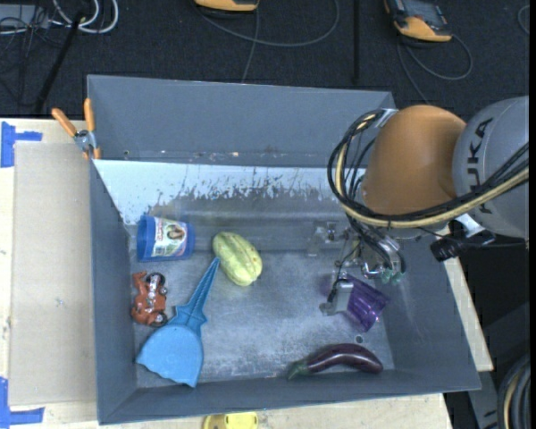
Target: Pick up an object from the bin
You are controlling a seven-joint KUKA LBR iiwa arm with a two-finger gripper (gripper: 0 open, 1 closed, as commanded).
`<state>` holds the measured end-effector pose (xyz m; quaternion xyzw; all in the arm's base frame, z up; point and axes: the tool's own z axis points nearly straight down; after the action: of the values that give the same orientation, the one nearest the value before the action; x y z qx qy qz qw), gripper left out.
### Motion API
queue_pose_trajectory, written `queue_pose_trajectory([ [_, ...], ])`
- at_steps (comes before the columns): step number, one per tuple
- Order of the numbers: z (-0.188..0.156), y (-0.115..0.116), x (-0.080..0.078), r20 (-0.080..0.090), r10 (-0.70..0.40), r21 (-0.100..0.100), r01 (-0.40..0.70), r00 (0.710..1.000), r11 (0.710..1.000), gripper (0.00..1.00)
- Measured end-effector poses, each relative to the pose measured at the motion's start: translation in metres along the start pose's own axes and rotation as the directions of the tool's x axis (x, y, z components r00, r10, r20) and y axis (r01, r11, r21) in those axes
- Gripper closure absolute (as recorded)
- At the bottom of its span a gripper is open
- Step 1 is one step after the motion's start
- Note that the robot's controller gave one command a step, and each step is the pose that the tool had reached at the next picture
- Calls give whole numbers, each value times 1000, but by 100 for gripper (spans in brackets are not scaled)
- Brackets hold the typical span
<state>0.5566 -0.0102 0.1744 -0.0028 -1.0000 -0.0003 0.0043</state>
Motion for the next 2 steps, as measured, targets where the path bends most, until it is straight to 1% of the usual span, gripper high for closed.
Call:
queue_pose_trajectory([
  [1,-5,0,-2,8,0,0,0,1000,1000,0],
  [2,83,-71,41,13,-23,1,23,1000,1000,0],
])
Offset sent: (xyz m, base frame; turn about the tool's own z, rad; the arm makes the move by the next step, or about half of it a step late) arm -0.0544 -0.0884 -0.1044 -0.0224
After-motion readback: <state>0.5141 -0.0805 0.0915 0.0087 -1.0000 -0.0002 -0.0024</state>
